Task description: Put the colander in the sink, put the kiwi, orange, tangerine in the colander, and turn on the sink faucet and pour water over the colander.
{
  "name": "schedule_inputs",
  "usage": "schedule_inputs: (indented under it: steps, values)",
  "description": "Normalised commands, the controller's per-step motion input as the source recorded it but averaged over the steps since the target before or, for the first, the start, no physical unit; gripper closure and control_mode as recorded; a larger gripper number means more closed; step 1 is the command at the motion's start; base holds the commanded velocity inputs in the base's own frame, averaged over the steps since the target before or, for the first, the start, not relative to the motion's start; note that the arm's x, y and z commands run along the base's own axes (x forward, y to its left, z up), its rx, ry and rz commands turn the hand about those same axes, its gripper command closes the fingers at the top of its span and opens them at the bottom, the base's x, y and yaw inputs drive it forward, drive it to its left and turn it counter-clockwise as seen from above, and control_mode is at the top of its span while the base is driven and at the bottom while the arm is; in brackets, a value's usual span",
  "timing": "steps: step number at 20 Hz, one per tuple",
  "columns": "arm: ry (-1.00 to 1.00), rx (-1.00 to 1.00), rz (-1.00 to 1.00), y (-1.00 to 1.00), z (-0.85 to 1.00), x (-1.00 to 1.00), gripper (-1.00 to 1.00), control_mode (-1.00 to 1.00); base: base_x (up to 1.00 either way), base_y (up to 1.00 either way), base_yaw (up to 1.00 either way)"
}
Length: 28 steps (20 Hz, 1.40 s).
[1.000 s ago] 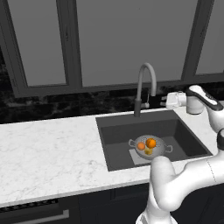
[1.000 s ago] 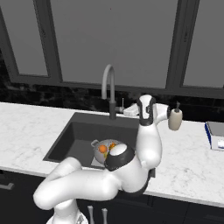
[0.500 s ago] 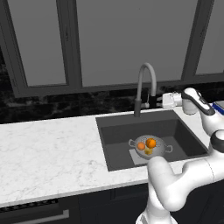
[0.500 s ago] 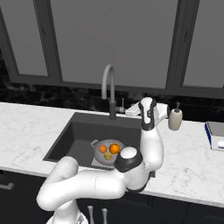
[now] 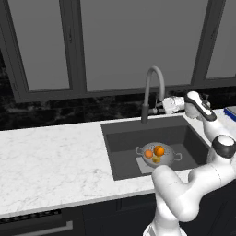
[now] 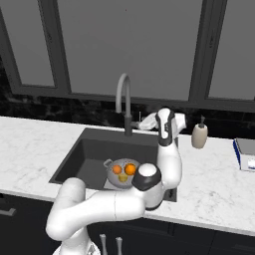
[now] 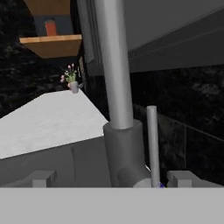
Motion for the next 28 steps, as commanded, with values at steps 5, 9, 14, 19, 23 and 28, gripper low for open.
schedule_inputs:
  steps: [5, 9, 14, 19, 23, 28]
  values:
    - [0.02, 0.00, 0.12, 0.35, 0.00, 0.19, -1.00, -1.00, 0.00, 0.00, 0.00]
    - [0.00, 0.00, 0.01, -0.29, 0.00, 0.19, -1.00, -1.00, 0.00, 0.00, 0.00]
    - [0.00, 0.00, 0.00, -0.52, 0.00, 0.35, -1.00, -1.00, 0.00, 0.00, 0.00]
    - [0.00, 0.00, 0.01, 0.06, 0.00, 0.14, -1.00, -1.00, 0.00, 0.00, 0.00]
    - [-0.05, -0.06, 0.01, 0.93, -0.05, -0.37, -1.00, -1.00, 0.00, 0.00, 0.00]
    - [-0.33, -0.07, -0.07, 0.99, -0.34, -0.57, -1.00, -1.00, 0.00, 0.00, 0.00]
